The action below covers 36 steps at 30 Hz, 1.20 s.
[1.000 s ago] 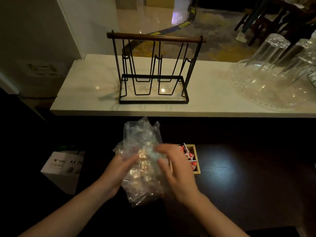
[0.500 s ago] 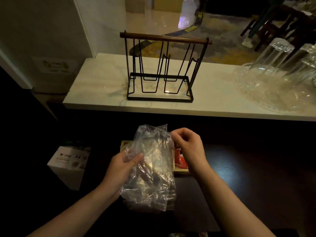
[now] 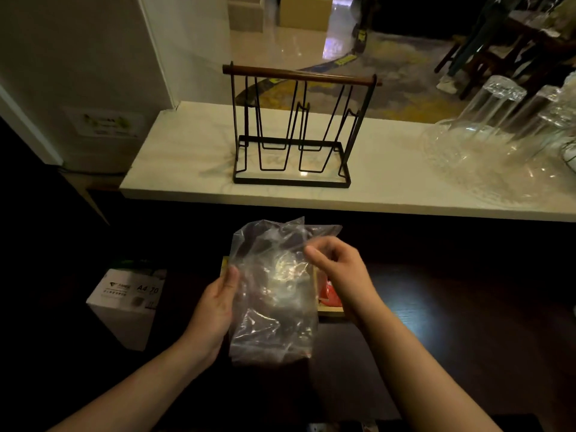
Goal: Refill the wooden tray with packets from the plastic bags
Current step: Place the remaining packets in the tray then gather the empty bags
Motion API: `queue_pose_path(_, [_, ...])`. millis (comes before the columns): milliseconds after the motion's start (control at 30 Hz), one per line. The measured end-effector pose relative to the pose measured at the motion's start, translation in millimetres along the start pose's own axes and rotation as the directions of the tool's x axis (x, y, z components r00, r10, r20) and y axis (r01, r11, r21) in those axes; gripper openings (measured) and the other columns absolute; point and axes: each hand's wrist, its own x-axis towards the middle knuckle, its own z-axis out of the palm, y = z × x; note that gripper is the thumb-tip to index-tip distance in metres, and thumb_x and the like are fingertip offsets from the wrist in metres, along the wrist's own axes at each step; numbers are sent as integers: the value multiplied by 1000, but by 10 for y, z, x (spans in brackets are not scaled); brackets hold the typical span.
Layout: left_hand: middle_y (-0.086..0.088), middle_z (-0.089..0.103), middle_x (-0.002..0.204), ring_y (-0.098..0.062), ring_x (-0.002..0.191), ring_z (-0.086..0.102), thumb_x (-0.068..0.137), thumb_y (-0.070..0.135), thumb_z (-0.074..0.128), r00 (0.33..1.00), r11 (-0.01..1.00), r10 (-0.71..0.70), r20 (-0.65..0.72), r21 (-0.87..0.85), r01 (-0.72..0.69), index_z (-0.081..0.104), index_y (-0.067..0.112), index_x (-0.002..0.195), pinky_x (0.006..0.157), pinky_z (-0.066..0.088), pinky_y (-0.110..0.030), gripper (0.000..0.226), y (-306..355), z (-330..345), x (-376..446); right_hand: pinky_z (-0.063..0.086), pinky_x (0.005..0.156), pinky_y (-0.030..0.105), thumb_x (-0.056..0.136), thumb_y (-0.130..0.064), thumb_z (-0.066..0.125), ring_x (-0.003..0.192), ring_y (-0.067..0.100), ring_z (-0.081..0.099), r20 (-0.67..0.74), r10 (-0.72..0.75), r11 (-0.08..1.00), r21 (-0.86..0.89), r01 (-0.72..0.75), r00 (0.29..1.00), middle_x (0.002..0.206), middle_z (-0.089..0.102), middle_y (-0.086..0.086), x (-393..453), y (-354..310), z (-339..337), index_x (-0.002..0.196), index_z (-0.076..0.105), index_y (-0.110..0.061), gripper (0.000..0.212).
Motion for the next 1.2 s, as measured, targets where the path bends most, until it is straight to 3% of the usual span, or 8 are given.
queue_pose_path(133, [-5, 75, 86, -24, 84, 69, 90, 31, 52, 999, 998, 41, 8, 38, -41, 69, 16, 92, 75, 53, -36, 23, 0, -47, 17, 43, 51, 14, 84, -17, 68, 54, 0, 50, -16, 27, 994, 108, -25, 1000, 62, 55, -10, 63, -35, -133, 77, 58, -9, 15])
queue_pose_path(300, [-4, 73, 85, -17, 74, 70, 94, 21, 50, 998, 998, 26, 52, -54, -23, 65, 14, 95, 59, 55, -29, 17, 30, 6, 27, 57, 78, 40, 70, -20, 80, 83, 25, 68, 159, 172, 972, 134, -194, 972, 93, 69, 12, 53, -4, -8, 99, 60, -8, 38])
queue_pose_path(467, [-4, 71, 82, -15, 68, 66, 97, 28, 40, 999, 973, -30, 35, -227, 37, 65, 17, 86, 58, 49, -31, 29, 131, -41, 92, 54, 72, 28, 70, -14, 78, 70, 11, 64, 173, 110, 991, 52, -120, 979, 70, 68, -3, 35, -1, -13, 75, 68, -15, 11])
queue_pose_path(667, [-5, 75, 95, -19, 81, 72, 98, 43, 30, 959, 916, -129, 251, -340, 212, 71, 24, 95, 61, 58, -30, 45, 237, -12, 43, 54, 92, 44, 73, -20, 74, 96, 27, 68, 401, 117, 993, -61, -101, 909, 102, 72, 14, -42, -99, 38, 98, 69, 0, 33])
queue_pose_path(900, [6, 69, 119, -18, 108, 66, 94, 57, 20, 979, 959, -22, 200, -274, 78, 51, 42, 129, 83, 55, -40, 49, 238, 69, -63, 46, 48, 24, 76, -10, 76, 50, 8, 54, 149, 83, 996, 2, -84, 985, 63, 63, 0, -77, -12, 297, 73, 62, -16, 16])
queue_pose_path(1000, [2, 68, 119, -20, 110, 65, 86, 59, 41, 958, 968, -66, 280, -215, 129, 46, 31, 135, 87, 54, -42, 56, 197, 59, -108, 53, 57, 34, 74, -16, 79, 62, 15, 62, -35, -14, 998, -57, 12, 999, 71, 64, 0, -58, 42, 325, 75, 58, -26, 23])
queue_pose_path(1100, [-3, 76, 95, -16, 85, 72, 79, 32, 65, 955, 981, -175, 239, -38, 189, 63, 9, 112, 68, 58, -30, 40, 101, 69, -164, 53, 65, 21, 77, -13, 76, 76, 6, 66, -86, -124, 991, -66, 119, 989, 88, 67, -5, -63, 7, 317, 100, 58, -21, 31])
queue_pose_path(1200, [-12, 76, 84, -23, 73, 73, 88, 14, 60, 974, 982, -187, 131, -15, 190, 66, 4, 99, 60, 58, -32, 16, 38, 57, -171, 58, 79, 31, 76, -20, 76, 93, 11, 69, -17, 50, 992, 113, -48, 999, 104, 70, 0, -78, -10, 255, 129, 47, -23, 61])
